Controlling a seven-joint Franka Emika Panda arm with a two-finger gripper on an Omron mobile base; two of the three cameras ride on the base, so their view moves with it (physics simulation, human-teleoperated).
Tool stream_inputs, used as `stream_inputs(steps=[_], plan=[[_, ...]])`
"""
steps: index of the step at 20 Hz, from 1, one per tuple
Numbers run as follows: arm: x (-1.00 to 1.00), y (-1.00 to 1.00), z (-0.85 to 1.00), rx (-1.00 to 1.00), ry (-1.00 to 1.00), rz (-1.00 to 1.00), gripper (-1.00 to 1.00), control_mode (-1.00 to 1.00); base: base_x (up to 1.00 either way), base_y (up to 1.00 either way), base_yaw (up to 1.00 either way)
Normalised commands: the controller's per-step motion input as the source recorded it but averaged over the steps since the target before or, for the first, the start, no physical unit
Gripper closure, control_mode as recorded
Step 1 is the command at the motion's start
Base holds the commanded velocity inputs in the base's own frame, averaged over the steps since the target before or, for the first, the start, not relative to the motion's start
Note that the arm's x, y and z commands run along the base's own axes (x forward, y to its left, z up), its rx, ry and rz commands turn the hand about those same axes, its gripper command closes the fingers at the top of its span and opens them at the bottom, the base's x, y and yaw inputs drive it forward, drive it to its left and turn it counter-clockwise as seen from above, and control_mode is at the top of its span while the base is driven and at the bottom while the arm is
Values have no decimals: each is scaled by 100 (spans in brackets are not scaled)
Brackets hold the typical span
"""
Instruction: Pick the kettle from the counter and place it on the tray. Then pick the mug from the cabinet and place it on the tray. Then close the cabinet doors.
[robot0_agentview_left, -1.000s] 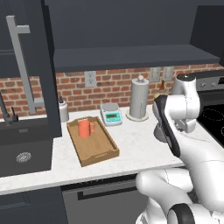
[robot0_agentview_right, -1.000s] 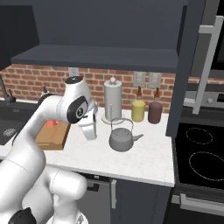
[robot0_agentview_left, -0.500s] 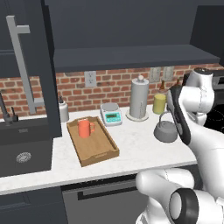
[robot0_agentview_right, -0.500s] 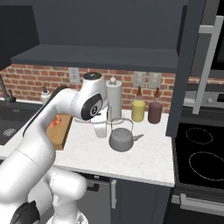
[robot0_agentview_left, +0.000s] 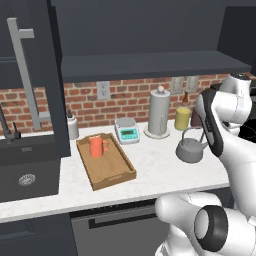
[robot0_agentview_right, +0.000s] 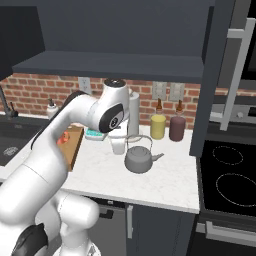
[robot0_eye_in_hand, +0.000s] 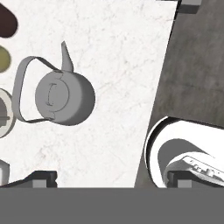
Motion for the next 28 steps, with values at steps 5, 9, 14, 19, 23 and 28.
stream_inputs(steps=[5,9,14,19,23,28], plan=[[16,-1,0,4,0,0,-100,-100,0,0,0],[18,0,-2,3,0,0,-100,-100,0,0,0],[26,0,-1,1,0,0,-100,-100,0,0,0],[19,-3,-8,0,0,-1,-100,-100,0,0,0],[13,-8,-16,0,0,-1,-100,-100,0,0,0],[8,-8,-22,0,0,-1,-100,-100,0,0,0]])
